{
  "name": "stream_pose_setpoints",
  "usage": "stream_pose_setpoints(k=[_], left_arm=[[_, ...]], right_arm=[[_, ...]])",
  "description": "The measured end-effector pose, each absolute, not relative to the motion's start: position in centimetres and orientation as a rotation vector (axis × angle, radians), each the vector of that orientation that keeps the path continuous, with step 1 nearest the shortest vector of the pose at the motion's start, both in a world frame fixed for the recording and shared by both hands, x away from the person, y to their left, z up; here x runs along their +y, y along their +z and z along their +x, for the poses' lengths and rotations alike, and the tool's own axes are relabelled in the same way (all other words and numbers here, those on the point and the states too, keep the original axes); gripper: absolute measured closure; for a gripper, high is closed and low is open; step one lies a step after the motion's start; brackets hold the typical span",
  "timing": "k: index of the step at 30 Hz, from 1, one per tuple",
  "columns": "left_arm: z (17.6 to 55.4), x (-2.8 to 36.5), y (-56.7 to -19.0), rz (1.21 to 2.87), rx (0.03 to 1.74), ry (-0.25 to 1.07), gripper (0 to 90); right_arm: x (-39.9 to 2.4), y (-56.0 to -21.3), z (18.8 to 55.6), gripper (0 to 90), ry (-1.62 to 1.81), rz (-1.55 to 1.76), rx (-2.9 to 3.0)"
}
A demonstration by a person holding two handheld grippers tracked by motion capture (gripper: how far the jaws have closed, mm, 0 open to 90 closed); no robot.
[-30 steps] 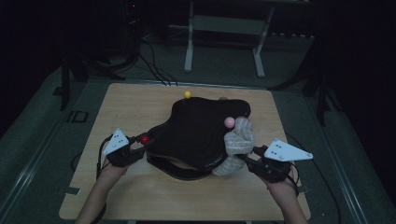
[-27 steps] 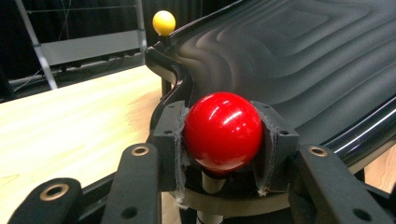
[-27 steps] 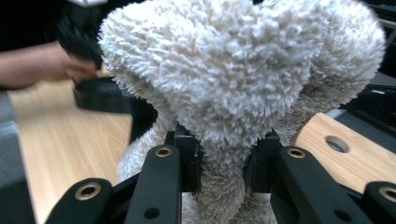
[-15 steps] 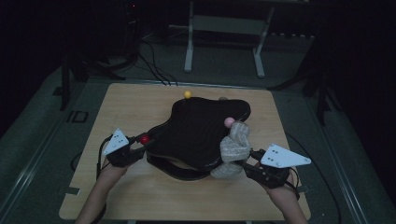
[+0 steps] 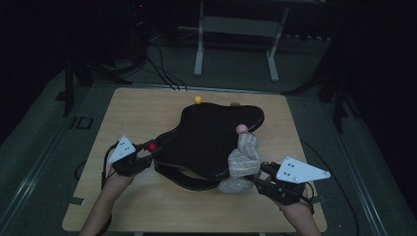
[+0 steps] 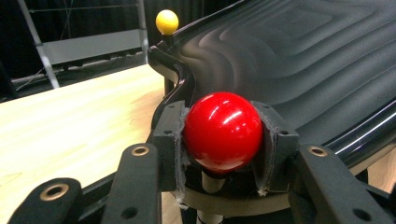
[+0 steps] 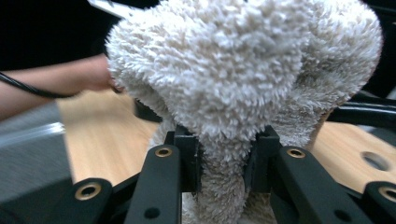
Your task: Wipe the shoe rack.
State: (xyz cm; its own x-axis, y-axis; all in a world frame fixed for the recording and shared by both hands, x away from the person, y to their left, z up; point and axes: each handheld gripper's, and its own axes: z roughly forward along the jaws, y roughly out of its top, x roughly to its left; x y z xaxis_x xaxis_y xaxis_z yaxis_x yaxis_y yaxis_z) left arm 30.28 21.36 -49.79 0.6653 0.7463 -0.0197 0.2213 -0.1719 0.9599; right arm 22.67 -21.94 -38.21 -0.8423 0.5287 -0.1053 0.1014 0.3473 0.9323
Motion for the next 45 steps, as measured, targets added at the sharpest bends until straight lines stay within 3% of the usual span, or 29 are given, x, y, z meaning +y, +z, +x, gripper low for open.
stream_pose_setpoints(k=[5, 14, 23, 30, 37, 45], left_arm=[[30.3, 21.4, -49.8, 1.724, 0.784, 0.567, 58.5], [30.3, 21.4, -49.8, 1.722, 0.778, 0.564, 58.5], [30.3, 21.4, -49.8, 1.721, 0.773, 0.56, 58.6], [30.4, 21.5, -49.8, 1.72, 0.773, 0.559, 58.6], [30.4, 21.5, -49.8, 1.721, 0.774, 0.56, 58.6], [30.4, 21.4, -49.9, 1.714, 0.777, 0.555, 58.6]], right_arm=[[-22.3, -38.7, 23.2, 71.5, 1.487, 0.63, 2.227], [-22.0, -35.9, 23.9, 71.2, 1.577, 0.562, 2.158], [-22.8, -38.9, 25.9, 71.7, 1.456, 0.705, 2.185], [-22.6, -37.1, 26.0, 71.1, 1.521, 0.63, 2.155], [-23.0, -39.4, 27.1, 71.6, 1.462, 0.735, 2.191], [-22.1, -37.2, 27.1, 70.9, 1.468, 0.671, 2.128]])
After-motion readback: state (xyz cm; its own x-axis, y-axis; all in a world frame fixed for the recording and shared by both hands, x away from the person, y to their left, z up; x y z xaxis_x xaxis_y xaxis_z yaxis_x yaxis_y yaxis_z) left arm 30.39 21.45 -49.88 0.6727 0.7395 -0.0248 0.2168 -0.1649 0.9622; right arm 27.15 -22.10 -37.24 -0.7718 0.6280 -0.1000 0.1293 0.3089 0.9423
